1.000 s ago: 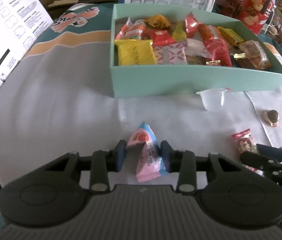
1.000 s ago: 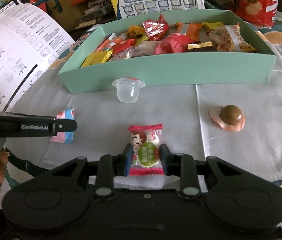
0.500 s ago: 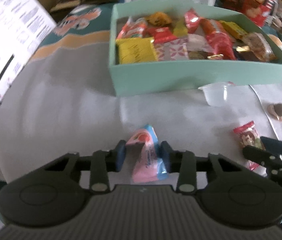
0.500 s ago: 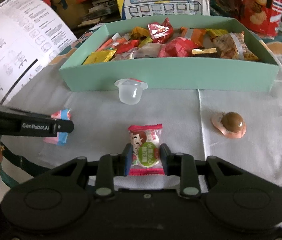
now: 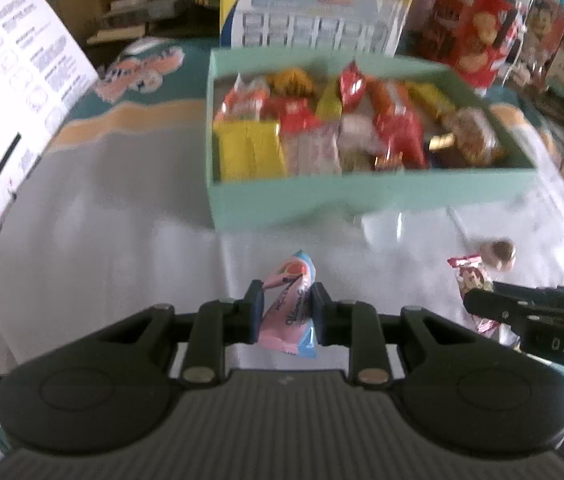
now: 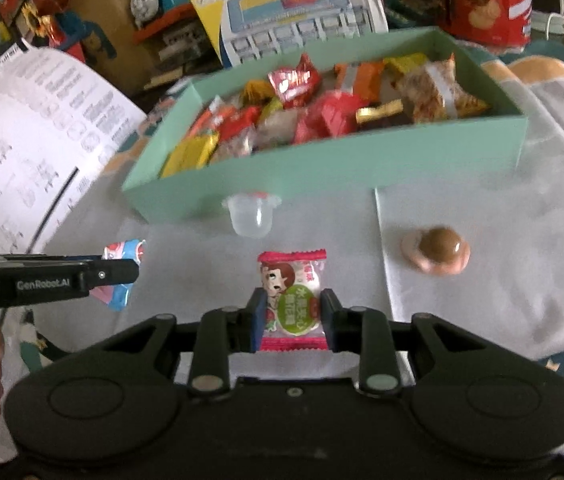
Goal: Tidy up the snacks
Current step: 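Drop pink-blue candy into green box with left tool while right drops candy packet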
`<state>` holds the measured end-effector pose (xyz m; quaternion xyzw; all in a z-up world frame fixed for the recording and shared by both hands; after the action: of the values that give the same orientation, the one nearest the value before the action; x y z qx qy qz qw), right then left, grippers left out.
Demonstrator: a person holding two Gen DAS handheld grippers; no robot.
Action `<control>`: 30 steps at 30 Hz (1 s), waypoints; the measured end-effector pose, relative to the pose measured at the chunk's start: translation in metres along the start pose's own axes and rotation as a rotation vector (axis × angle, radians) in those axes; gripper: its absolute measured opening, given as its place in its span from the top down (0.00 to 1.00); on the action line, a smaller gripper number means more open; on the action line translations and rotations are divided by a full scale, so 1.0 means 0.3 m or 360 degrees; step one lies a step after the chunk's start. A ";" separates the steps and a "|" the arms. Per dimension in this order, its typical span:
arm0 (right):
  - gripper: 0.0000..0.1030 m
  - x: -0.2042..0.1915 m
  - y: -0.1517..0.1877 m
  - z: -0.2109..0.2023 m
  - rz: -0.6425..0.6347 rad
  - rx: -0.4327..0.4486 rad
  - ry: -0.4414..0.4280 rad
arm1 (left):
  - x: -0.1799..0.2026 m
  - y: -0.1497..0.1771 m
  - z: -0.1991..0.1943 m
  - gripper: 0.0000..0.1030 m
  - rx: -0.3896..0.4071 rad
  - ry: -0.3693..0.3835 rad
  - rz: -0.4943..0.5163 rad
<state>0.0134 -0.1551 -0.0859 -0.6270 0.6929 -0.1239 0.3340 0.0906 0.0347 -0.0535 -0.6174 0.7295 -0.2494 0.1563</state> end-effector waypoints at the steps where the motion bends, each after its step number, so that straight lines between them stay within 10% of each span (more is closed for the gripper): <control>1: 0.73 0.002 -0.018 -0.009 0.0010 0.0016 -0.0010 | -0.001 -0.019 -0.012 0.77 0.0020 0.0016 -0.0005; 25: 0.72 0.273 -0.654 0.219 0.0221 0.0213 0.0101 | 0.284 -0.644 0.369 0.75 0.0083 0.0133 0.0164; 27: 0.70 0.294 -0.676 0.244 0.0230 0.0226 0.0114 | 0.302 -0.678 0.414 0.67 0.0074 0.0076 0.0126; 30: 0.27 0.318 -0.690 0.247 0.0275 0.0264 0.0125 | 0.304 -0.708 0.445 0.17 0.0078 -0.0020 0.0084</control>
<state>0.2228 -0.2653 -0.0483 -0.5297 0.7443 -0.1760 0.3667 0.3196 -0.1015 -0.0381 -0.5955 0.7382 -0.2592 0.1825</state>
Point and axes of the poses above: each gripper's, at about its wrist camera, not at the fingertips, and z roughly the way its jaws point, x to its right, y to its underside, the point moved 3 cm from there along z, roughly the way its jaws point, and after that the axes turned 1 degree about -y, right-handed, at the moved point
